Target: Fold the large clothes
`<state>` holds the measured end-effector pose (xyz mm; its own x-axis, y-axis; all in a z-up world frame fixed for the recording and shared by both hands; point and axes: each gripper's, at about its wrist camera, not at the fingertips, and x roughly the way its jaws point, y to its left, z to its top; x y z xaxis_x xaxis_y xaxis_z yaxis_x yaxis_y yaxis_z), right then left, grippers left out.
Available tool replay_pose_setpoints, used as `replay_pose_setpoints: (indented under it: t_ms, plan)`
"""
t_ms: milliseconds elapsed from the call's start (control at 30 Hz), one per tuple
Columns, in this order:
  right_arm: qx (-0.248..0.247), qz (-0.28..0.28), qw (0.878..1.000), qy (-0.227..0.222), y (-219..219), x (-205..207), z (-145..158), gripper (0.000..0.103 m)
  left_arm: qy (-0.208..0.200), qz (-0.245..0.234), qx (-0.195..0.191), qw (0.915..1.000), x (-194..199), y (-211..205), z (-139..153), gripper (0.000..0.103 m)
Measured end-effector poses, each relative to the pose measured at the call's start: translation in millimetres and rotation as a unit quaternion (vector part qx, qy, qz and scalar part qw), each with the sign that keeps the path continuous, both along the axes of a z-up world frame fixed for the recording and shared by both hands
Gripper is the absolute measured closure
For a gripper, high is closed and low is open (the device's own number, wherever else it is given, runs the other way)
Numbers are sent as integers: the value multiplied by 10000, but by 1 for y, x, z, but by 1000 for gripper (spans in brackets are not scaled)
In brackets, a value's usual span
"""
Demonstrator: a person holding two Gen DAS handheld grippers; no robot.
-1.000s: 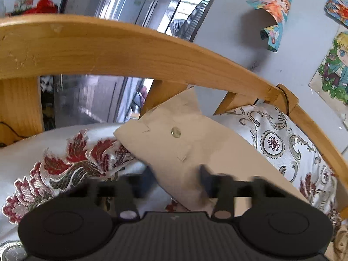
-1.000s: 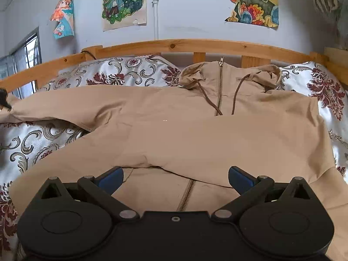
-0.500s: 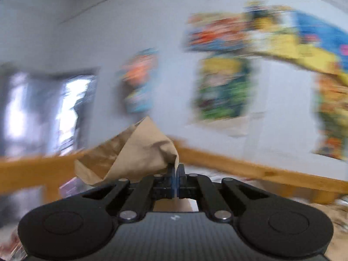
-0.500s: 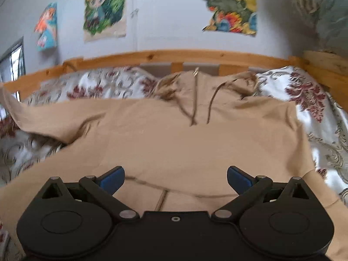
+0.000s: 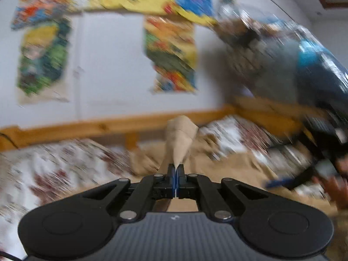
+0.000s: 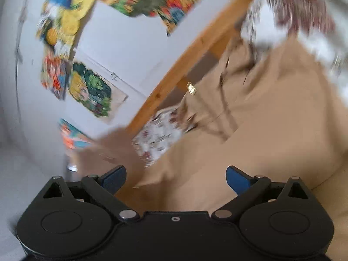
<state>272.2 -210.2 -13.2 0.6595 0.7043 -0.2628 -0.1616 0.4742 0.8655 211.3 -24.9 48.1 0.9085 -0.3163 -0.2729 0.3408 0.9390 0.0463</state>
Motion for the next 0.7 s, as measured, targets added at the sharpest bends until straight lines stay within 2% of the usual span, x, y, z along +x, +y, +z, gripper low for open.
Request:
replay_pose_setpoints:
  t_ms: [67, 233, 367, 433, 500, 600, 633, 667, 700]
  plan:
    - [204, 156, 9985, 478, 3, 15, -5, 4, 140, -245, 156, 9995, -9, -19, -21, 103]
    - [399, 306, 9896, 1349, 12, 29, -35, 3, 81, -726, 697, 9949, -36, -47, -54, 103]
    - [499, 243, 9864, 1545, 23, 32, -52, 5, -33, -1039, 1144, 9880, -56, -61, -65, 103]
    - [513, 246, 9857, 1587, 27, 33, -57, 15, -101, -1076, 1270, 9860, -64, -64, -69, 103]
    - [224, 295, 9858, 1637, 32, 36, -56, 34, -43, -1047, 1230, 9869, -64, -63, -70, 103]
    - [-366, 384, 9842, 1687, 37, 37, -49, 74, 27, -1082, 1119, 9878, -61, -60, -67, 103]
    - [-523, 399, 9842, 1645, 38, 36, -47, 80, 77, -1131, 1121, 9872, -62, -60, -67, 103]
    - [-711, 386, 9843, 1571, 38, 35, -42, 96, 157, -1171, 1126, 9866, -61, -60, -66, 100]
    - [-830, 376, 9849, 1473, 37, 34, -38, 101, 255, -1196, 1113, 9862, -61, -60, -67, 93]
